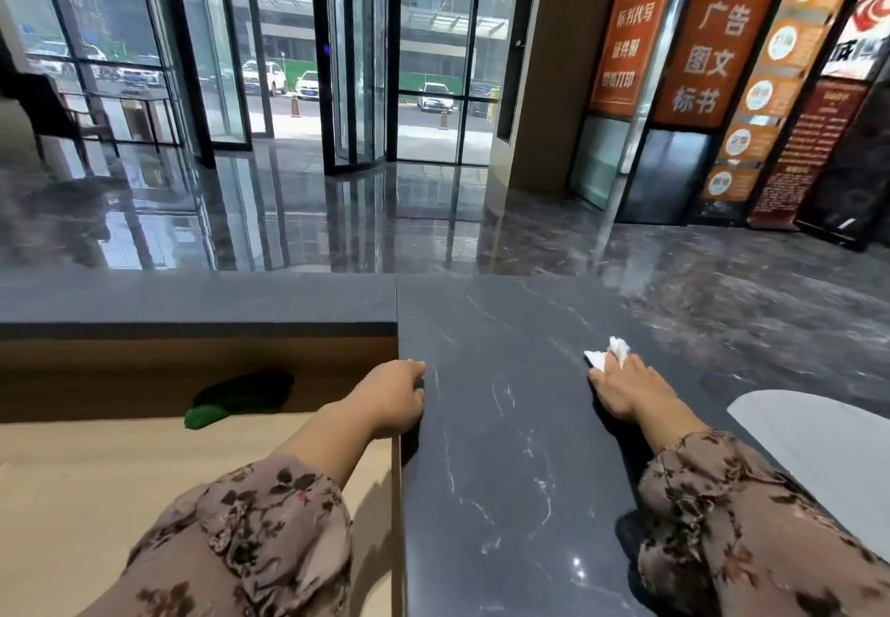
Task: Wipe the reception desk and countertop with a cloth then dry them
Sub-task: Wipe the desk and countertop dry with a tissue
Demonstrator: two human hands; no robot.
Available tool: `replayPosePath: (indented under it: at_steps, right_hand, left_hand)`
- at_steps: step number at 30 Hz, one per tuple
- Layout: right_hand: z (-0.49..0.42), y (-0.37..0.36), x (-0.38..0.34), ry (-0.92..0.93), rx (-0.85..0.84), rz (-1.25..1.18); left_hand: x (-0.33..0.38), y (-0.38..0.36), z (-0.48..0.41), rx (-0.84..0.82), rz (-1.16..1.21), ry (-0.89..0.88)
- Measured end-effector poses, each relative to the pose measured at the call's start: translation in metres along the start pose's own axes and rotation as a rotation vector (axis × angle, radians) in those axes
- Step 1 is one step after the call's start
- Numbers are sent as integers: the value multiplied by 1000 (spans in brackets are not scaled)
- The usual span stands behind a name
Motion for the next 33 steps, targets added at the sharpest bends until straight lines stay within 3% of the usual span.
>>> replayPosePath:
  at_steps: [4, 10, 15, 19, 26, 30, 33]
  right_hand:
    - [-14, 6, -37, 35, 48, -93]
    - [7, -23, -201, 508, -69, -43]
    - [0, -31, -216, 705, -130, 49]
    - [-49, -10, -149, 605, -102, 50]
    - [-141, 26, 2, 207, -25, -2]
    - [-151, 24, -14, 109, 4, -50]
    - [-152, 11, -64, 148, 17, -80]
  left_hand:
    - [-8, -5, -25, 39, 1, 98]
    - [-2, -11, -50, 52, -108, 177]
    - [2, -14, -66, 28, -177, 230]
    - [7, -23, -75, 6, -187, 270]
    - [1, -22, -84, -28, -269, 321]
    - [1, -23, -88, -50, -297, 325]
    - [1, -24, -91, -64, -310, 328]
Point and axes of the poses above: each hand's wrist, its own z-axis away from the middle knuckle, its own y-axis out of the back of the hand, x = y × z, the point moved 9 cm from there along -z, towards the middle knuckle, and after that the axes turned 2 degrees about -z, right-handed, at the moved point
